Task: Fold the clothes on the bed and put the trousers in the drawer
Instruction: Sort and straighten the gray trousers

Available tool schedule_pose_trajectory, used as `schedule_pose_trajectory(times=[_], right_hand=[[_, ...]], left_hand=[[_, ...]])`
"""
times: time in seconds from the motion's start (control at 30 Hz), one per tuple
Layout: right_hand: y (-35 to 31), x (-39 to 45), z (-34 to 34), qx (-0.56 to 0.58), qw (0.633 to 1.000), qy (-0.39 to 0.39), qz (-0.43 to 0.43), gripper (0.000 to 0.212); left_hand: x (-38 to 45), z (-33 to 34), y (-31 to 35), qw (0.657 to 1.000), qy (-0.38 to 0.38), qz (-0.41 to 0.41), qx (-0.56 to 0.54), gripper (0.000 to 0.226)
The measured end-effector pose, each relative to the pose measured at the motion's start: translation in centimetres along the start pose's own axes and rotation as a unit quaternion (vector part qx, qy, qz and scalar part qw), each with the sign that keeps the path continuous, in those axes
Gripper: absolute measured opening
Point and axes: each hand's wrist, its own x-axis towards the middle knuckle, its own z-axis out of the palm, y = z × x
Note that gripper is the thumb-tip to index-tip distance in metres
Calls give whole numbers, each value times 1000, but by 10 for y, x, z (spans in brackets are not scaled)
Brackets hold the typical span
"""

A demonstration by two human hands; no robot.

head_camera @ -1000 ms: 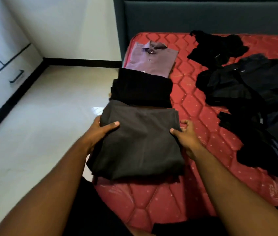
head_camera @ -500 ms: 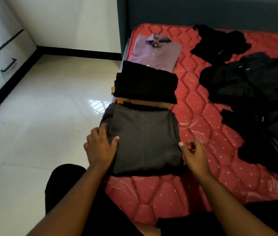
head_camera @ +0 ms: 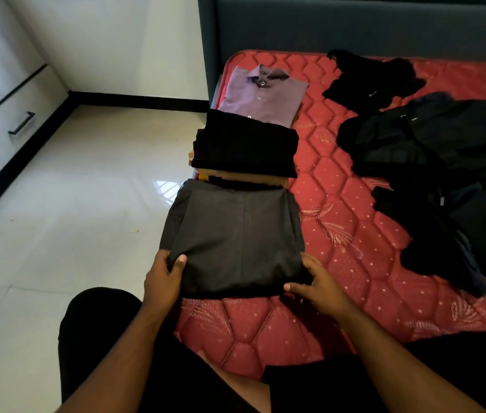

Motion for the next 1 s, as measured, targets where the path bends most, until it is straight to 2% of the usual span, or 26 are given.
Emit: schedule_pose_trajectory(times=[0.1, 0.2, 0.27, 0.33, 0.37, 0.4, 0.43, 0.5, 0.53, 0.57, 0.6, 0.63, 0.7, 0.77, 0.87, 0.93, 1.0], right_hand=[[2, 8, -1, -168, 983, -40, -61, 61], [1, 7, -1, -272, 959, -43, -69, 56], [3, 2, 1, -201, 979, -30, -31, 52], [8, -5, 6, 1, 998, 14, 53, 46], [6, -7, 7, 115, 987, 35, 106, 43], [5, -7, 6, 167, 975, 39, 142, 40], [1, -7, 5, 186, 969, 17, 163, 35], [-9, -3, 3, 173, 972, -41, 156, 23], [-13, -1, 3, 169, 976, -37, 135, 21], [-14, 2, 4, 174, 978, -17, 114, 22], [-10, 2, 5, 178, 979, 4, 100, 26], [-6, 2, 5, 190, 977, 12, 94, 30], [3, -5, 5, 199, 974, -24, 109, 34], [4, -10, 3, 164, 973, -69, 146, 30], [-5, -8, -1, 46, 974, -53, 216, 21], [-12, -7, -3, -44, 965, 13, 257, 20], [-19, -2, -2, -160, 952, 157, 207, 26]], left_hand=[[6, -1, -8, 998, -16, -37, 52, 32], [6, 0, -12, 994, 9, -66, 90, 41], [4, 3, -11, 991, 26, -75, 108, 45], [2, 8, -7, 984, 36, -73, 161, 50], [1, 11, -6, 977, 41, -70, 195, 55], [-1, 14, -5, 971, 47, -58, 228, 60], [-3, 17, -4, 965, 57, -25, 256, 64], [-6, 24, 0, 946, 69, 128, 288, 62], [-7, 29, 3, 930, 56, 209, 297, 59], [-8, 34, 6, 913, 26, 268, 307, 59], [-9, 39, 11, 900, -32, 294, 321, 62], [-10, 45, 15, 886, -94, 296, 344, 69], [-12, 54, 15, 864, -207, 246, 388, 88], [-13, 58, 15, 852, -242, 220, 409, 91], [-13, 61, 28, 861, -173, 263, 399, 73], [-14, 69, 34, 863, -124, 306, 382, 65], [-13, 82, 33, 862, -118, 311, 383, 63]])
